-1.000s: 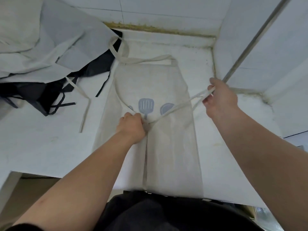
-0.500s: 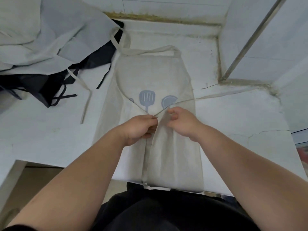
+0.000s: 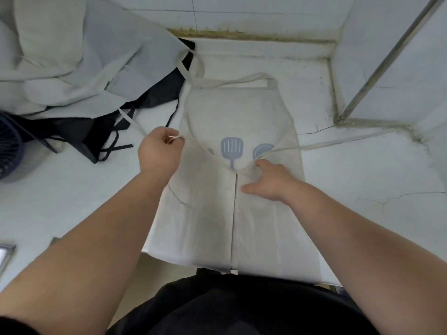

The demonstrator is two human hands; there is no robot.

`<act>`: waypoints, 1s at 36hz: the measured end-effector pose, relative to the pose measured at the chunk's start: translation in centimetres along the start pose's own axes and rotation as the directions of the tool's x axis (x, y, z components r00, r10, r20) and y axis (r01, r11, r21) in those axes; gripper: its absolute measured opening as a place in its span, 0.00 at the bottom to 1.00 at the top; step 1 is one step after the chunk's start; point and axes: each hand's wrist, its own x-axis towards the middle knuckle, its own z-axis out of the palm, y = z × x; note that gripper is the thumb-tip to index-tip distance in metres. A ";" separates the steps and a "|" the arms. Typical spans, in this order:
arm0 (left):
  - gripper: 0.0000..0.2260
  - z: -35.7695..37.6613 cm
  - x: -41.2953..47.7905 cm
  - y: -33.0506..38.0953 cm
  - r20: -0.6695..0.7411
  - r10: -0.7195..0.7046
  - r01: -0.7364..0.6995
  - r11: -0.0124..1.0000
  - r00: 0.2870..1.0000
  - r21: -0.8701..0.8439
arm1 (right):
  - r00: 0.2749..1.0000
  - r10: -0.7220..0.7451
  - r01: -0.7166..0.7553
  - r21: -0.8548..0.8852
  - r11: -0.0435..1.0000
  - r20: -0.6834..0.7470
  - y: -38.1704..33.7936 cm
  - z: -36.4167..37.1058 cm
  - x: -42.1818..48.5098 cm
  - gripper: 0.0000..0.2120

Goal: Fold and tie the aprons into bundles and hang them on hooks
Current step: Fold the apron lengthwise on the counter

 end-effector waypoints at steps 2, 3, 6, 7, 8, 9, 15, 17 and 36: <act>0.12 -1.1 0.9 -0.5 -0.090 -0.032 0.038 0.997 0.995 0.068 | 0.999 0.032 -0.033 -0.019 0.999 -0.022 -0.3 0.5 0.4 0.37; 0.14 -1.6 1.3 -0.9 -0.128 -0.053 0.067 0.992 0.990 0.111 | 0.998 0.050 -0.051 -0.019 0.999 -0.032 -0.4 0.7 0.6 0.37; 0.22 -2.6 1.9 -1.4 -0.189 -0.155 0.208 0.930 0.970 0.303 | 0.993 0.099 -0.103 -0.056 0.993 -0.071 -0.9 1.6 1.1 0.38; 0.24 -2.7 1.9 -1.6 -0.189 -0.186 0.242 0.907 0.964 0.343 | 0.989 0.122 -0.127 -0.063 0.990 -0.088 -1.1 1.9 1.2 0.38; 0.25 -2.8 1.8 -1.6 -0.181 -0.202 0.256 0.898 0.963 0.359 | 0.984 0.149 -0.155 -0.059 0.986 -0.100 -1.3 2.1 1.2 0.37; 0.26 -2.7 1.7 -1.7 -0.172 -0.201 0.252 0.896 0.964 0.365 | 0.978 0.174 -0.181 -0.054 0.982 -0.112 -1.3 2.3 1.1 0.36; 0.20 -1.2 0.7 -3.7 0.145 0.053 -0.098 0.939 0.988 0.328 | 0.960 0.216 -0.236 -0.098 0.967 -0.181 -1.9 3.1 1.0 0.35; 0.16 -0.5 0.1 -4.2 0.285 0.151 -0.235 0.928 0.947 0.289 | 0.958 0.222 -0.241 -0.091 0.966 -0.182 -1.9 3.5 1.0 0.36; 0.23 -1.9 -5.6 -6.3 0.458 0.232 -0.406 0.852 0.858 0.329 | 0.913 0.067 0.043 0.259 0.965 -0.402 0.5 6.1 -4.6 0.20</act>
